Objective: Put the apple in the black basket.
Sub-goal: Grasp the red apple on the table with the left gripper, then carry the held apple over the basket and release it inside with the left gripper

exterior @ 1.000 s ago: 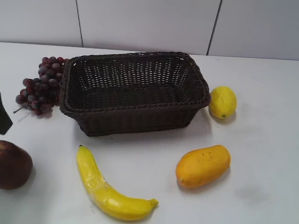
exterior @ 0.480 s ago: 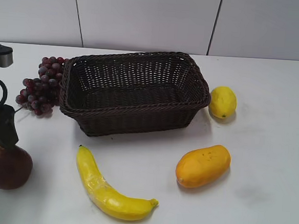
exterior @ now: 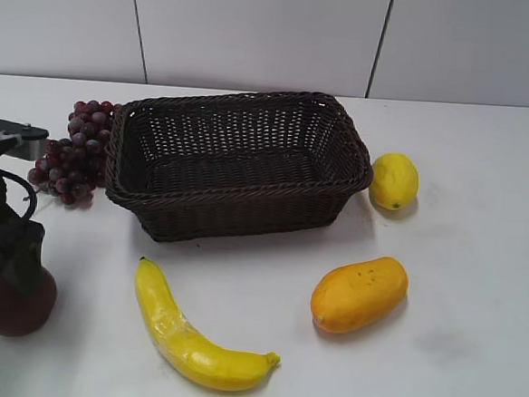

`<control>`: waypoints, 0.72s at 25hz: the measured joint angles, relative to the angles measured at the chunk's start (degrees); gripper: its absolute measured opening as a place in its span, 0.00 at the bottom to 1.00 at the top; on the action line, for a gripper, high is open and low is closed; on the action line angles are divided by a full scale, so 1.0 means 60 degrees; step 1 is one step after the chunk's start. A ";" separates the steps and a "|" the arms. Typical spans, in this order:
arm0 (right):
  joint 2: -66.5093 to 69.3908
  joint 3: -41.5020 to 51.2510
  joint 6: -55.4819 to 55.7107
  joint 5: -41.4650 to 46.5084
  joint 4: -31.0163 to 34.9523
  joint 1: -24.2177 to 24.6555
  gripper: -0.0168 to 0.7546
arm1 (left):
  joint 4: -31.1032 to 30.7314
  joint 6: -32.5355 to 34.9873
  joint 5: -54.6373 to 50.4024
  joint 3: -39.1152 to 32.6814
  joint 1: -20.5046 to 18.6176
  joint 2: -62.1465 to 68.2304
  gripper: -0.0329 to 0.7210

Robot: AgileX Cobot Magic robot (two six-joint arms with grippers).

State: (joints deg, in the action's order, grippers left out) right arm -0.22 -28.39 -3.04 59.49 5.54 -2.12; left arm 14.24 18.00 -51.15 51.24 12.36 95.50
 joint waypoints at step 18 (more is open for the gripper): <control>0.0000 0.0000 0.0000 0.0000 0.0000 0.0000 0.79 | 0.0248 -0.0026 -0.0712 0.0235 0.0000 0.0138 0.81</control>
State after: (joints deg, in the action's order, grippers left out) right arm -0.22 -28.39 -3.04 59.49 5.54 -2.12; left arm 15.73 17.85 -55.42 52.65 12.36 96.32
